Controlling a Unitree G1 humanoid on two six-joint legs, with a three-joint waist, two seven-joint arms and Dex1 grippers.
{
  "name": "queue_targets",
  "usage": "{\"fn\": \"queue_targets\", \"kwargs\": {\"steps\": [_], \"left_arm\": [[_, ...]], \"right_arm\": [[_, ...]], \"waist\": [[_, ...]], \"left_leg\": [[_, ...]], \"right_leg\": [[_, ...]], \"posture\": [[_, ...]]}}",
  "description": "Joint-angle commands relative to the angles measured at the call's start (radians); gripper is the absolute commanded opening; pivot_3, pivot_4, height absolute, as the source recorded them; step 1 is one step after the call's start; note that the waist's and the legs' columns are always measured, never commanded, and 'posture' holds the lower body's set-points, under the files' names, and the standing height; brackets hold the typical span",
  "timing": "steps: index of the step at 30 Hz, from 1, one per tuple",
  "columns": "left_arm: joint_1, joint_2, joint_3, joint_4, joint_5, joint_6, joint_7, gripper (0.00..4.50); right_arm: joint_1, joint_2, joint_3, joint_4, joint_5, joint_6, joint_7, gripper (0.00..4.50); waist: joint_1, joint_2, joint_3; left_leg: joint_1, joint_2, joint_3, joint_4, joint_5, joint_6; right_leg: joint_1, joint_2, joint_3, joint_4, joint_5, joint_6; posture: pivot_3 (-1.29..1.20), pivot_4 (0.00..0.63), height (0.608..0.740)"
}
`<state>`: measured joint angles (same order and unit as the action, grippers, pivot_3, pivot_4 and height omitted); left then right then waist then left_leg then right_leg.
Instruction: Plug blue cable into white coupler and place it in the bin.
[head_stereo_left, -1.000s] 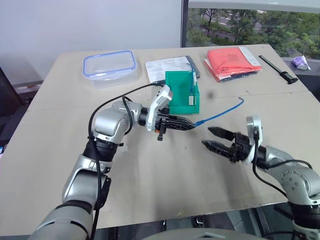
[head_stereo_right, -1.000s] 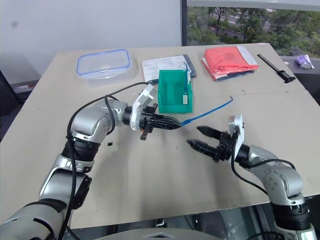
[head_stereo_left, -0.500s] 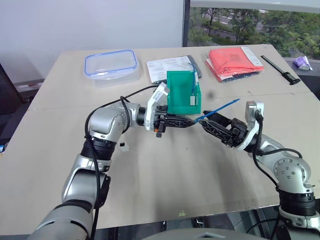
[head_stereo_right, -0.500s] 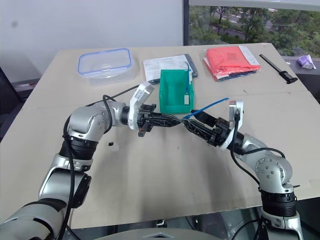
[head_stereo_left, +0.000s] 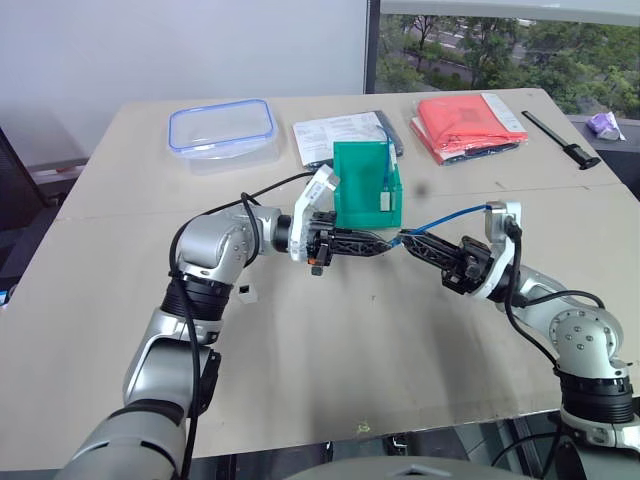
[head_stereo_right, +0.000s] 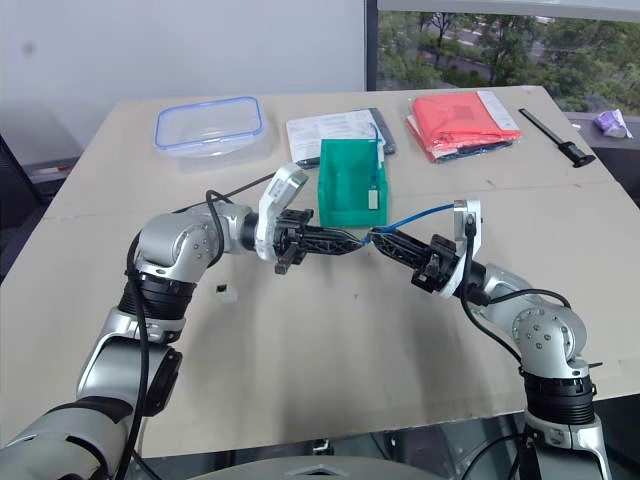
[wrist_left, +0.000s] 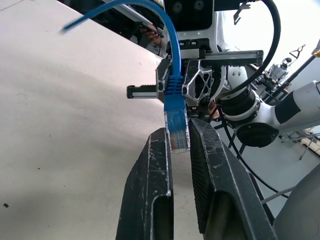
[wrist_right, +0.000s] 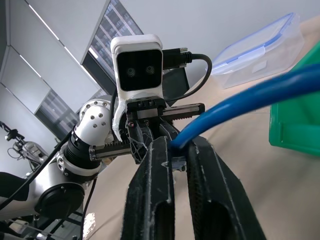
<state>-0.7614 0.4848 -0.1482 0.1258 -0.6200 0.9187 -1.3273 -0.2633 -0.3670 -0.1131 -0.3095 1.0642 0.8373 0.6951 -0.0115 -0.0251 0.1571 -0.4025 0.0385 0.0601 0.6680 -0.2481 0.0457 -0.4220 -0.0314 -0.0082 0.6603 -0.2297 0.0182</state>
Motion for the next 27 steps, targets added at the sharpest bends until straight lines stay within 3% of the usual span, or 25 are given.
{"fn": "queue_targets", "kwargs": {"steps": [1, 3, 7, 8, 10, 11, 12, 18, 22, 27], "left_arm": [[-0.008, 0.0, 0.021, -0.039, -0.018, 0.002, 0.024, 0.0], [0.006, 0.012, 0.025, -0.06, -0.033, 0.003, 0.006, 0.0], [0.026, 0.042, 0.029, -0.078, -0.035, 0.025, 0.018, 1.71], [0.023, 0.036, 0.036, -0.07, -0.027, 0.037, 0.053, 2.4], [0.019, 0.026, 0.053, -0.082, -0.045, 0.08, 0.098, 3.14], [0.025, 0.027, 0.057, -0.105, -0.06, 0.097, 0.105, 3.78], [0.026, 0.028, 0.059, -0.121, -0.068, 0.107, 0.111, 4.05], [0.068, -0.01, 0.151, -0.197, -0.069, 0.036, 0.262, 4.05], [0.164, -0.054, 0.242, -0.415, -0.005, -0.122, 0.462, 4.05], [0.343, -0.094, 0.363, -0.763, 0.007, -0.12, 0.754, 4.05]], "right_arm": [[-0.024, 0.012, 0.029, -0.03, 0.021, 0.009, 0.013, 0.09], [-0.028, 0.023, 0.032, -0.03, 0.017, 0.004, 0.005, 0.09], [-0.014, 0.052, 0.042, -0.022, -0.009, -0.029, 0.009, 0.0], [0.002, 0.055, 0.041, -0.02, -0.014, -0.041, 0.02, 0.0], [0.039, 0.05, 0.032, -0.014, -0.019, -0.058, 0.04, 0.0], [0.052, 0.042, 0.03, -0.011, -0.023, -0.063, 0.05, 0.0], [0.053, 0.034, 0.029, -0.005, -0.025, -0.064, 0.059, 0.0], [-0.045, 0.014, 0.008, 0.067, -0.042, -0.079, 0.072, 0.0], [-0.067, 0.005, -0.008, 0.074, -0.067, -0.104, 0.065, 0.0], [-0.065, -0.016, -0.07, 0.073, -0.04, -0.101, 0.062, 0.0]], "waist": [[0.0, 0.0, 0.0], [-0.001, 0.0, 0.0], [-0.002, 0.0, 0.0], [-0.001, 0.0, 0.0], [0.005, 0.0, 0.0], [0.005, 0.0, 0.0], [0.004, 0.0, 0.0], [-0.004, 0.0, 0.0], [0.0, 0.0, 0.0], [0.0, 0.0, 0.0]], "left_leg": [[0.0, 0.0, 0.0, 0.0, 0.0, 0.0], [0.0, 0.0, 0.0, 0.0, 0.0, 0.0], [0.0, 0.001, 0.0, -0.001, 0.0, 0.0], [0.0, 0.001, -0.001, -0.001, 0.0, 0.0], [0.0, 0.0, -0.002, -0.001, 0.0, 0.0], [-0.001, 0.0, -0.003, 0.0, 0.0, 0.0], [-0.002, 0.0, -0.003, 0.0, 0.0, 0.0], [-0.002, -0.001, 0.0, 0.001, 0.0, 0.0], [-0.002, 0.0, -0.003, -0.001, 0.0, 0.0], [-0.003, 0.001, -0.003, -0.002, 0.0, 0.0]], "right_leg": [[0.0, 0.0, 0.0, 0.0, 0.0, 0.0], [0.0, 0.0, 0.0, 0.0, 0.0, 0.0], [0.0, 0.0, 0.001, 0.0, 0.0, 0.0], [0.0, 0.0, 0.0, 0.0, 0.0, 0.0], [0.0, 0.0, 0.0, 0.0, 0.0, 0.0], [0.0, 0.0, -0.001, -0.001, 0.0, 0.0], [0.0, -0.001, -0.001, -0.001, 0.0, 0.0], [0.0, -0.002, -0.001, -0.002, 0.0, 0.0], [0.0, -0.002, 0.0, -0.001, 0.0, 0.0], [-0.001, -0.005, 0.0, -0.003, 0.0, 0.0]], "posture": [[0.0, 0.15, 0.736], [0.0, 0.15, 0.736], [0.0, 0.15, 0.736], [0.0, 0.15, 0.736], [0.0, 0.15, 0.736], [0.0, 0.15, 0.736], [0.0, 0.15, 0.736], [0.0, 0.15, 0.736], [0.0, 0.15, 0.736], [0.0, 0.15, 0.736]]}}
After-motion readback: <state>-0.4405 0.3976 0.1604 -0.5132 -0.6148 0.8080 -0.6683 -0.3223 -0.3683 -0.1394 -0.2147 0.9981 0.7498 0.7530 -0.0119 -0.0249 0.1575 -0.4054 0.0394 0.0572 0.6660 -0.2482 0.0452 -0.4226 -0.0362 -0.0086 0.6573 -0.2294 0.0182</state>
